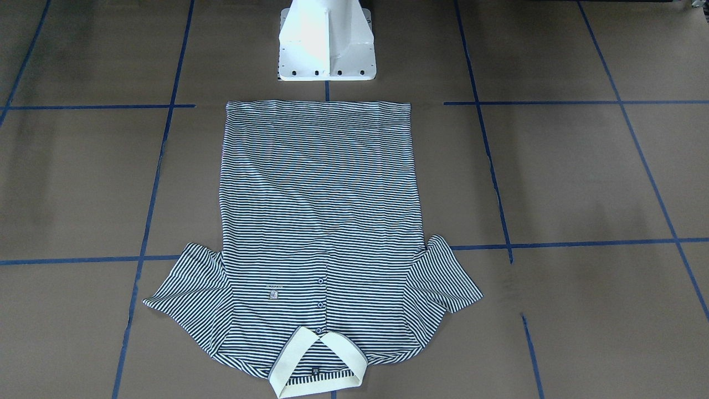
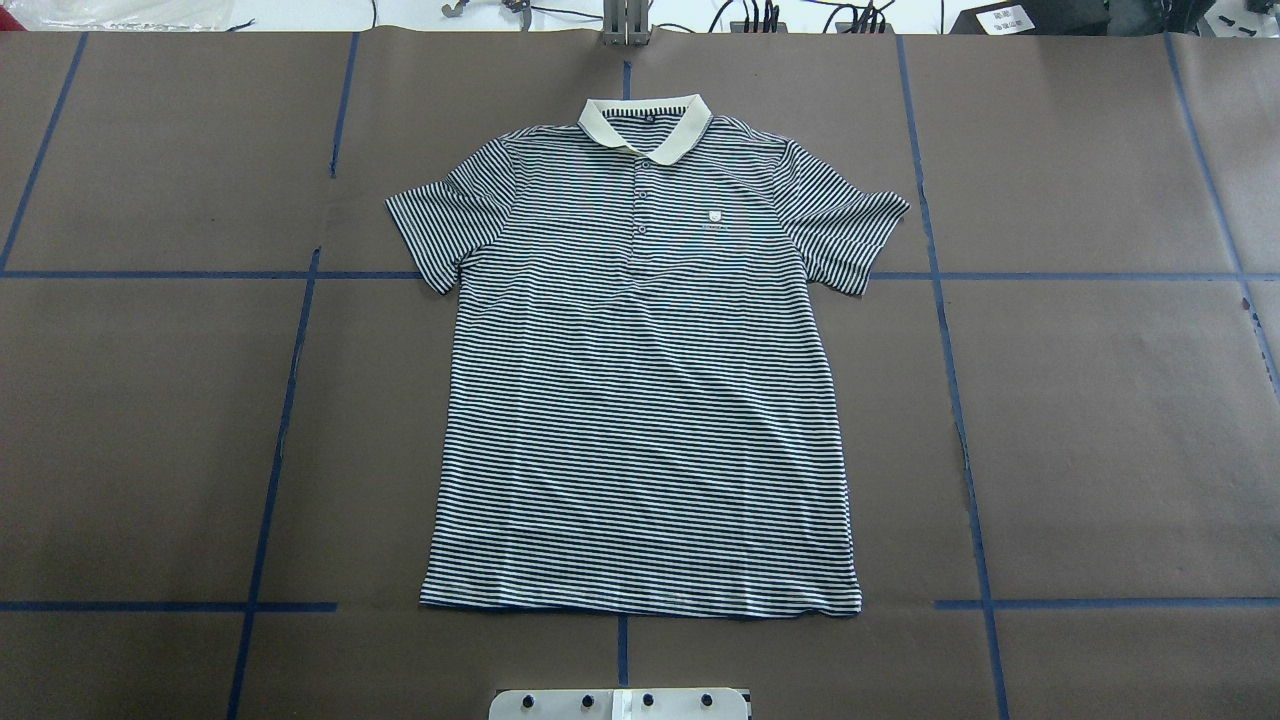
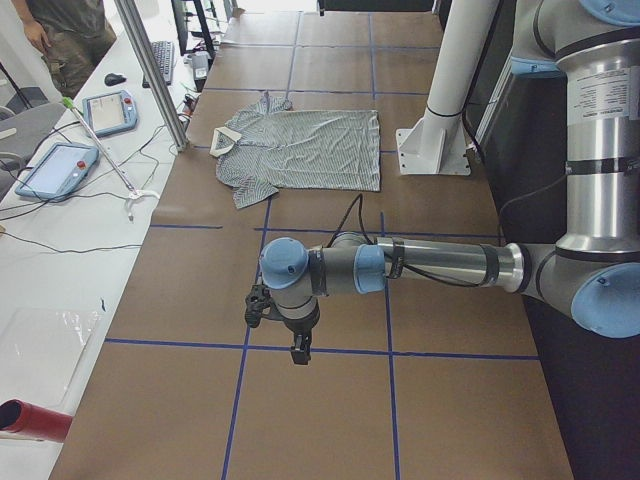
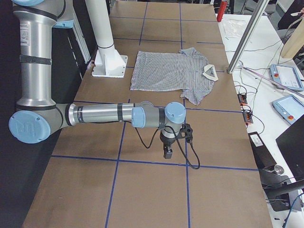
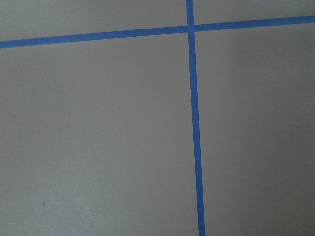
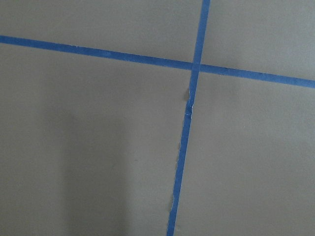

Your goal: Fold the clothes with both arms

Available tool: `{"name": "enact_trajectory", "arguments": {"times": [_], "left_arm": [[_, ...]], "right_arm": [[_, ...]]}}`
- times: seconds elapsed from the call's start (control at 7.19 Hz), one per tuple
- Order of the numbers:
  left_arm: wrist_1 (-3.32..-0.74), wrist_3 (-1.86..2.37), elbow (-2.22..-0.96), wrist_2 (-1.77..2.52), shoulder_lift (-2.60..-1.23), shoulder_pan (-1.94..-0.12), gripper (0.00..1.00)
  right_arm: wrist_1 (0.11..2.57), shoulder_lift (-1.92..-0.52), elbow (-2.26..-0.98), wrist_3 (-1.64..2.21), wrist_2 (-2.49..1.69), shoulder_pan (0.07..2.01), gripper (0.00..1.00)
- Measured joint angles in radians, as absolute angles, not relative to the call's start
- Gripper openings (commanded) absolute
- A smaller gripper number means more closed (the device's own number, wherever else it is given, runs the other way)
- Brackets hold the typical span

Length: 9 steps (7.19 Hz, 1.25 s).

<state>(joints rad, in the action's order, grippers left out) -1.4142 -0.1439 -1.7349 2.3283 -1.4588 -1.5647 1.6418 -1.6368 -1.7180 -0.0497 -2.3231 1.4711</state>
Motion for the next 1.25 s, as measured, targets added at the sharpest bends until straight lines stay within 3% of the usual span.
{"name": "enact_trajectory", "arguments": {"times": [0.83, 1.25], "left_arm": [[-1.438, -0.144, -1.722, 2.337, -1.468, -1.563, 1.0], [-1.511, -0.142, -1.72, 2.398, -1.478, -1.563, 1.0]], "right_arm": [[1.644, -1.644, -1.736, -0.05, -2.368, 1.464, 1.0], [1.476, -1.612, -1.708, -0.005, -2.368, 1.368, 1.0]]}}
